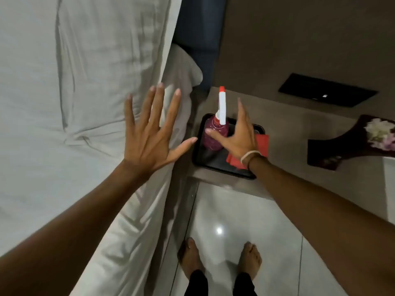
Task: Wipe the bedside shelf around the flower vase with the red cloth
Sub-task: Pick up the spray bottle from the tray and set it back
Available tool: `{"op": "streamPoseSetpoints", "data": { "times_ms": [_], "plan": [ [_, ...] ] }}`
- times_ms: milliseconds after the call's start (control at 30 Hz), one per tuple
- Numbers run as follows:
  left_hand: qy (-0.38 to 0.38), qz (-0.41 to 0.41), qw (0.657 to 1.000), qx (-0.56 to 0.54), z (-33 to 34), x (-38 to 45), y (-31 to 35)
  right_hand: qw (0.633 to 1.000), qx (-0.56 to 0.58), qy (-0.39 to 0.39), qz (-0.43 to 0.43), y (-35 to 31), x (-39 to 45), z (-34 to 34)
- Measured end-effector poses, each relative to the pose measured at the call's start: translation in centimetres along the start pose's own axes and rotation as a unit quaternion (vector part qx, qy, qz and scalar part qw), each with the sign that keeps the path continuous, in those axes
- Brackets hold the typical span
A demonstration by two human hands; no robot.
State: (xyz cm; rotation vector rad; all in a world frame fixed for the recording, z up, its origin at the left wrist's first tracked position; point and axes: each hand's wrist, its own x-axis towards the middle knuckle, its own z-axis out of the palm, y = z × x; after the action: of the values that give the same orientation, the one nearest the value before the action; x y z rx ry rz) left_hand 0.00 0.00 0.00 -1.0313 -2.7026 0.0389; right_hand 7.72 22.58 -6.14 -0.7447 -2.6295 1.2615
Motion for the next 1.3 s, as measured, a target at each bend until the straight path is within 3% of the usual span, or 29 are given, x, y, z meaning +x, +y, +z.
{"op": "streamPoseSetpoints", "data": {
  "times_ms": [100,233,333,500,667,800,933,1300],
  "plan": [
    [0.011,0.009,1.0,-0.014,1.0,1.3,-0.5,0.996,0.078,0.028,0.018,-2.4,2.7,2.3],
    [0.024,0.03,0.999,-0.019,2.5,0.9,-0.5,0.983,0.086,0.162,0.005,-3.2,4.2,3.8],
    [0.032,0.038,0.999,-0.015,2.6,0.3,-0.1,0.972,0.122,0.2,0.006,-3.8,3.3,3.3],
    [-0.02,0.022,0.999,-0.044,2.0,-0.5,2.5,0.934,0.172,0.312,-0.019,-3.0,-4.5,-0.6],
    [-0.018,0.087,0.993,-0.072,3.5,-3.7,10.3,0.912,0.148,0.376,0.07,4.4,-15.4,-4.3],
    [-0.085,0.105,0.988,-0.078,5.4,-7.0,15.8,0.887,0.128,0.408,0.171,10.6,-21.6,-5.8],
    [-0.123,0.151,0.979,-0.056,6.5,-8.3,19.3,0.883,0.083,0.421,0.192,14.6,-24.0,-8.0],
    [-0.045,0.159,0.985,-0.047,6.3,-7.1,19.7,0.905,0.009,0.386,0.178,16.7,-22.0,-9.8]
  ]
}}
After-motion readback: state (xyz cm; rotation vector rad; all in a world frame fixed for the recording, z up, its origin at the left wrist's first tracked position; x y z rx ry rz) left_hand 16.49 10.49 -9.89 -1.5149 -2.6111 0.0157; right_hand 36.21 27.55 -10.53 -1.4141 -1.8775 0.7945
